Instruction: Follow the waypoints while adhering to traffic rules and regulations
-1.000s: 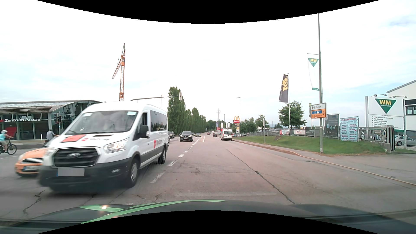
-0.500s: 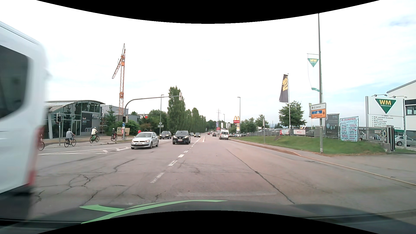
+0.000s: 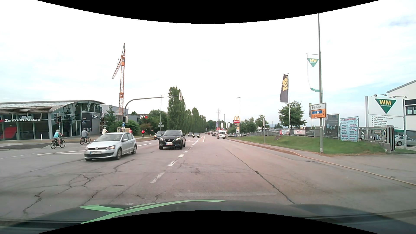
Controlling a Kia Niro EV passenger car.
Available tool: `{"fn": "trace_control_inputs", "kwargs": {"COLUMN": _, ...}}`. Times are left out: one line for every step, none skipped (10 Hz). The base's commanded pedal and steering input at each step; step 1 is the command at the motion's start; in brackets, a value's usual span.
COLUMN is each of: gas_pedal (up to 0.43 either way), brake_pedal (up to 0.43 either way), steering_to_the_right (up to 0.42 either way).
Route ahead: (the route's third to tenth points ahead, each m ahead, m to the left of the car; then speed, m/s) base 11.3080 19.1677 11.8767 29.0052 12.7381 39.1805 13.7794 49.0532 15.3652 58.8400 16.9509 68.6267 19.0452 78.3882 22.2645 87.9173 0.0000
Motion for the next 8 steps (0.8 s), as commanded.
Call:
{"fn": "trace_control_inputs", "kwargs": {"gas_pedal": 0.000, "brake_pedal": 0.250, "steering_to_the_right": -0.009}}
{"fn": "trace_control_inputs", "kwargs": {"gas_pedal": 0.000, "brake_pedal": 0.250, "steering_to_the_right": -0.009}}
{"fn": "trace_control_inputs", "kwargs": {"gas_pedal": 0.000, "brake_pedal": 0.250, "steering_to_the_right": -0.009}}
{"fn": "trace_control_inputs", "kwargs": {"gas_pedal": 0.000, "brake_pedal": 0.250, "steering_to_the_right": -0.009}}
{"fn": "trace_control_inputs", "kwargs": {"gas_pedal": 0.000, "brake_pedal": 0.250, "steering_to_the_right": -0.009}}
{"fn": "trace_control_inputs", "kwargs": {"gas_pedal": 0.000, "brake_pedal": 0.250, "steering_to_the_right": -0.009}}
{"fn": "trace_control_inputs", "kwargs": {"gas_pedal": 0.000, "brake_pedal": 0.250, "steering_to_the_right": -0.009}}
{"fn": "trace_control_inputs", "kwargs": {"gas_pedal": 0.000, "brake_pedal": 0.250, "steering_to_the_right": -0.009}}
